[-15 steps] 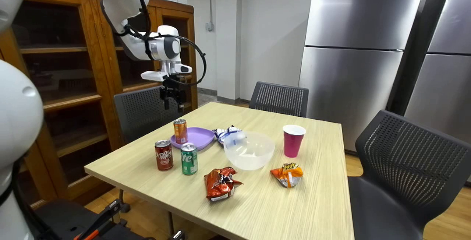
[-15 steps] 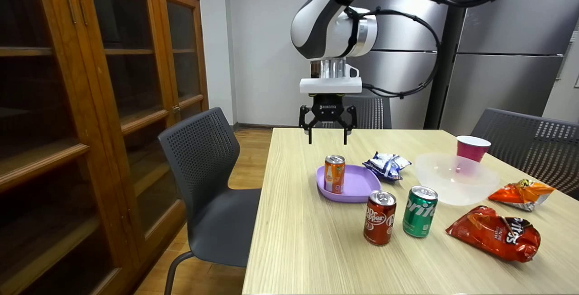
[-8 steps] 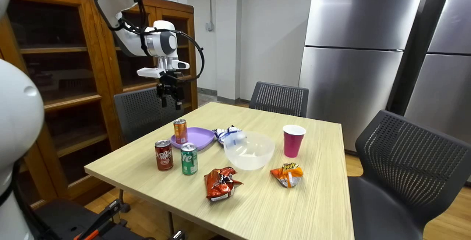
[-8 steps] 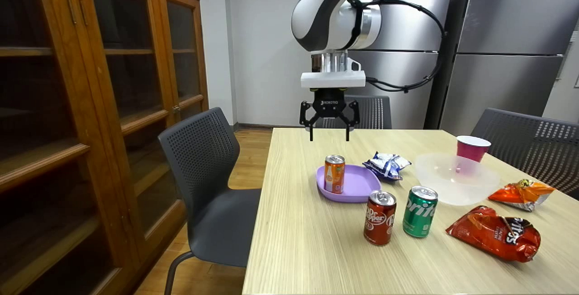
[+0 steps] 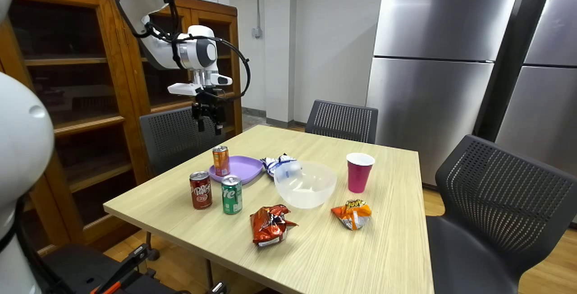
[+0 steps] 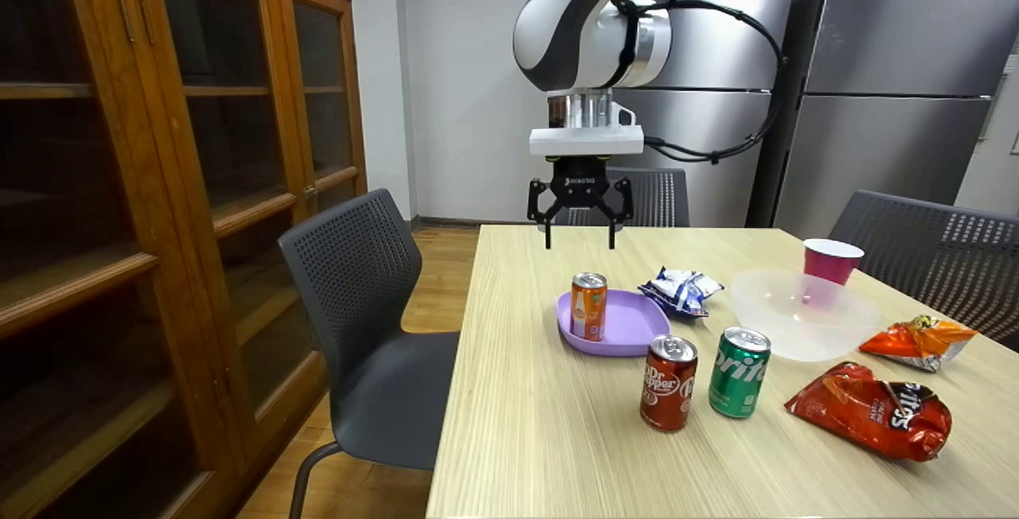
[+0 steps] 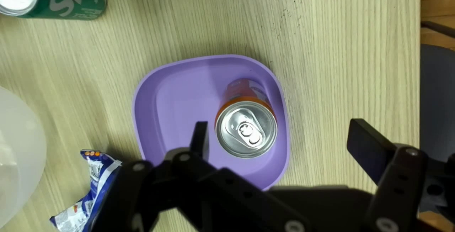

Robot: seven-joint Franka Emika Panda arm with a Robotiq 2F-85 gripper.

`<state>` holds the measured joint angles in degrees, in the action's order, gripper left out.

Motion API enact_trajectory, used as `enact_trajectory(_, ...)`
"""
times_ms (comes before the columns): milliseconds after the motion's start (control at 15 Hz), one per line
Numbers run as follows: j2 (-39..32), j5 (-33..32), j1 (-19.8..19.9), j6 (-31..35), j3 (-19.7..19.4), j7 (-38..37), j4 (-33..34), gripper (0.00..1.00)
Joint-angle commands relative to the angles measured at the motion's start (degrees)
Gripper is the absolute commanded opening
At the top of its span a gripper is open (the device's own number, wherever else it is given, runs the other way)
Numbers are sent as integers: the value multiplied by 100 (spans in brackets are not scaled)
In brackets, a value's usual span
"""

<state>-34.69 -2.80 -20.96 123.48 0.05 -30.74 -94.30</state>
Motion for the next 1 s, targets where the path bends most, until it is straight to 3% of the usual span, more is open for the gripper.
enact_trajectory(0, 65, -17, 74, 15, 112, 68, -93, 100)
enact_trajectory(933, 1031, -252, 137, 519, 209, 495, -1853, 100)
